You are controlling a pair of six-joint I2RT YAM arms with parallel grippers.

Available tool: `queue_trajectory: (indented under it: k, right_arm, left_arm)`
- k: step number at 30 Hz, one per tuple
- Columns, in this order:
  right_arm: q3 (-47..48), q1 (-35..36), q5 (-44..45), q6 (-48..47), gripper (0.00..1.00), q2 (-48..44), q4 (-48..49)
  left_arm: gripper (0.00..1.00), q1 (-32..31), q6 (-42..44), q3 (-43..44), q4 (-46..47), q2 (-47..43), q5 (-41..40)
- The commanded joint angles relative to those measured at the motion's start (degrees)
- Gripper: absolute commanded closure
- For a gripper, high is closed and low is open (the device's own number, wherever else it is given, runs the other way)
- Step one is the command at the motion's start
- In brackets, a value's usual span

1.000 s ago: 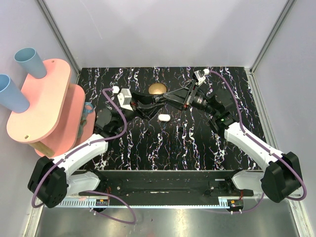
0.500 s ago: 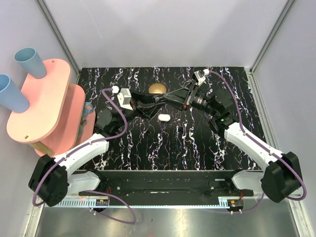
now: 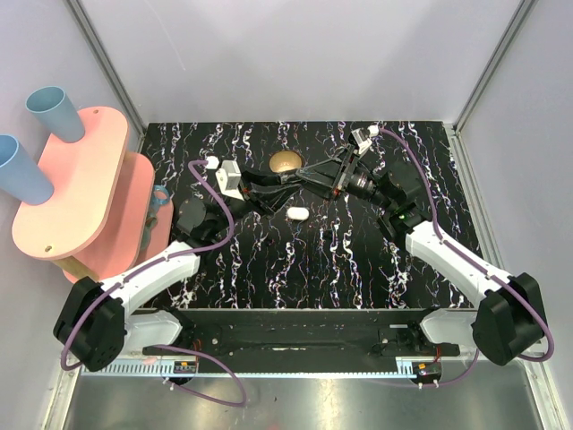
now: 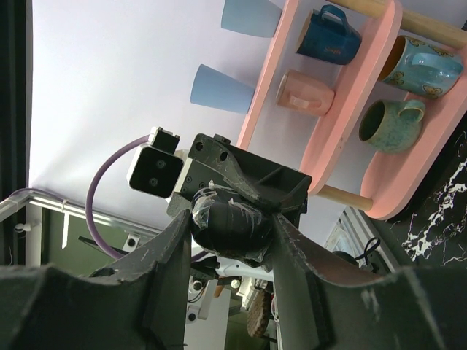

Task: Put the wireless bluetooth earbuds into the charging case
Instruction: Pass from the right arm to the left

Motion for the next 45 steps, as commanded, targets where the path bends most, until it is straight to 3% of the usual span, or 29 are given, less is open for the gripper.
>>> queue_trajectory:
  k: [1, 3, 6, 9, 13, 19, 23, 25, 27, 32, 39, 45]
  right_arm:
    - [0.2, 0.1, -2.1, 0.1, 0.84, 0.0, 3.1]
    - [0.1, 0.0, -2.1, 0.0, 0.84, 0.3, 3.1]
    - [0.0, 0.0, -2.0, 0.1, 0.84, 0.1, 3.1]
    - [0.1, 0.0, -2.0, 0.0, 0.83, 0.2, 3.1]
    - [0.2, 0.0, -2.0, 0.0, 0.83, 0.4, 3.2]
    - [0.3, 0.0, -2.1, 0.0, 0.83, 0.3, 3.4]
    - [0.1, 0.0, -1.9, 0.1, 0.83, 0.5, 3.9]
    - [0.0, 0.0, -1.9, 0.1, 0.82, 0.3, 4.2]
    - [0.0, 0.0, -1.8, 0.1, 0.82, 0.2, 4.4]
    - [0.1, 0.0, -1.6, 0.4, 0.82, 0.1, 5.7]
    - [-0.4, 0.0, -1.8, 0.8, 0.82, 0.1, 5.7]
    - [-0.4, 0.0, -1.8, 0.8, 0.82, 0.2, 5.0]
  left_arm:
    - [0.76, -0.3, 0.4, 2.3, 3.1, 0.2, -1.4]
    - [0.75, -0.3, 0.4, 2.4, 3.0, 0.2, -1.4]
    - [0.65, -0.4, 0.4, 2.4, 3.0, 0.1, -1.7]
    - [0.65, -0.4, 0.6, 2.5, 2.8, 0.0, -1.5]
    - [0.57, -0.5, 0.5, 2.3, 2.8, 0.0, -1.9]
    - [0.58, -0.5, 0.7, 2.6, 2.5, -0.1, -1.9]
    - [0.66, -0.5, 0.7, 2.7, 2.2, 0.2, -1.6]
    - [0.64, -0.5, 0.6, 2.7, 2.1, 0.3, -1.6]
    - [0.55, -0.5, 0.5, 2.7, 2.1, 0.3, -1.3]
    - [0.51, -0.6, 0.4, 2.6, 1.8, 0.3, -1.3]
    - [0.53, -0.6, 0.4, 2.6, 1.9, 0.3, -1.7]
    - [0.67, -0.6, 0.4, 3.2, 2.3, 0.5, -1.6]
